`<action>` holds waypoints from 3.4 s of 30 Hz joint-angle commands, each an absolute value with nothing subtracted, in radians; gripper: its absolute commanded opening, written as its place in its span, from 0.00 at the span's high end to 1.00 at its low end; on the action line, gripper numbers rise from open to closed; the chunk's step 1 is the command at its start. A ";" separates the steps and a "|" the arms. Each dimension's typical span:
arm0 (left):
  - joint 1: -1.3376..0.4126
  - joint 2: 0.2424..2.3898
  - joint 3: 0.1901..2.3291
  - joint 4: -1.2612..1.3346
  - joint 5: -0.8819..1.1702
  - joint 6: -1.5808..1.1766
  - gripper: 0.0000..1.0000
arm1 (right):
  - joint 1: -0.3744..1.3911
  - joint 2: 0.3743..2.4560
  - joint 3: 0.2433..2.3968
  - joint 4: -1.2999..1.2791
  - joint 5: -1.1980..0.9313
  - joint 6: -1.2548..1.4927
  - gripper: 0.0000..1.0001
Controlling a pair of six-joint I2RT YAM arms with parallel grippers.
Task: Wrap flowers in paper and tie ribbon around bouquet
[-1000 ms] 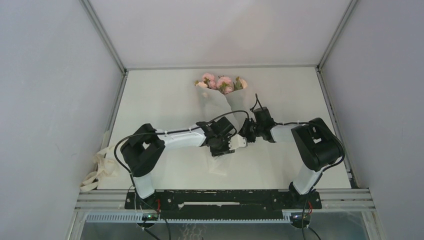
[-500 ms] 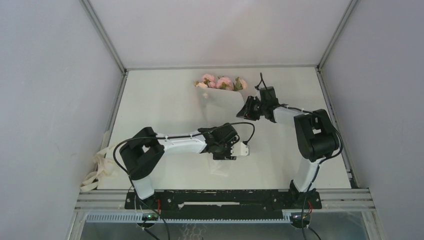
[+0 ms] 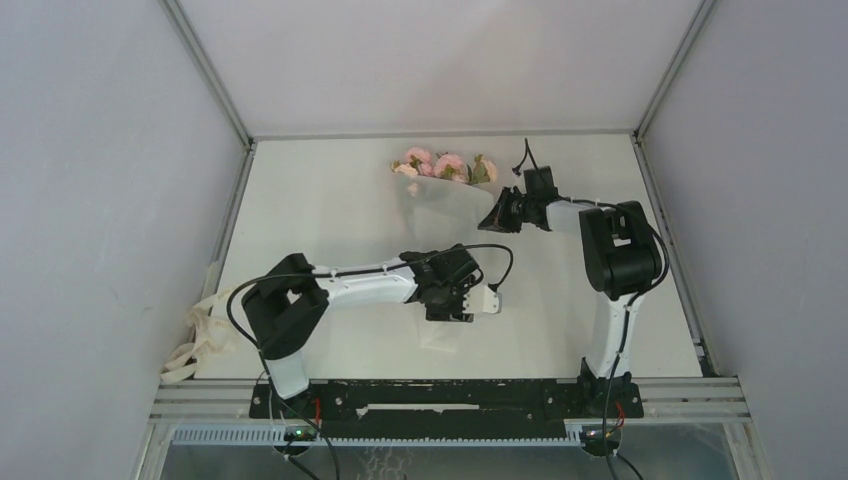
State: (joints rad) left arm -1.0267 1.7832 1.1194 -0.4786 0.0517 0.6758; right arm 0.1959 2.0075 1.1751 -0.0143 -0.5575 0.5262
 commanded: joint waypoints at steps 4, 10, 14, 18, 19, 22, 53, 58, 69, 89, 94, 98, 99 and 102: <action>-1.034 1.800 1.321 -0.586 0.156 0.606 0.41 | 0.198 2.017 1.203 0.038 -0.501 0.543 1.00; -1.026 1.882 1.349 -0.500 0.102 0.577 0.58 | 0.206 2.005 1.201 0.028 -0.481 0.542 1.00; -1.039 1.952 1.344 -0.498 0.105 0.606 0.61 | 0.210 1.997 1.191 0.043 -0.468 0.558 1.00; -1.081 1.976 1.281 -0.512 0.125 0.726 0.58 | 0.218 1.972 1.190 0.008 -0.412 0.544 0.79; -1.083 1.983 1.267 -0.516 0.128 0.738 0.58 | 0.218 1.961 1.190 -0.033 -0.392 0.531 0.64; -1.076 1.990 1.241 -0.502 0.112 0.734 0.59 | 0.210 1.925 1.163 -0.068 -0.388 0.523 0.31; -1.030 1.901 1.271 -0.649 0.235 0.724 0.53 | 0.265 2.086 1.058 0.272 -0.737 0.743 1.00; -0.944 1.773 1.406 -0.793 0.285 0.595 0.36 | 0.269 2.026 1.007 0.297 -0.684 0.758 1.00; -0.264 1.471 1.235 -0.953 0.109 0.548 0.21 | 0.301 1.966 0.969 0.251 -0.605 0.705 1.00; 0.718 1.536 0.822 -0.856 -0.055 0.733 0.30 | 0.339 1.917 0.969 0.142 -0.539 0.644 1.00; 0.715 1.543 0.819 -0.865 0.058 0.743 0.81 | 0.339 1.913 0.968 0.133 -0.540 0.639 1.00; 0.604 1.384 0.893 -1.062 0.317 0.781 1.00 | 0.327 1.908 0.968 0.126 -0.543 0.639 1.00; 0.554 1.320 0.934 -1.115 0.381 0.780 1.00 | 0.325 1.907 0.968 0.125 -0.544 0.640 1.00; 0.404 1.128 1.182 -1.185 0.518 0.719 1.00 | 0.321 1.904 0.969 0.121 -0.542 0.637 1.00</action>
State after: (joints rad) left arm 0.5526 1.3766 0.8875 -1.0412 0.2245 0.7422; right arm 0.3283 1.9541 0.9741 0.1516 -0.5591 0.6739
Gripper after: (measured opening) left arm 0.006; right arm 0.006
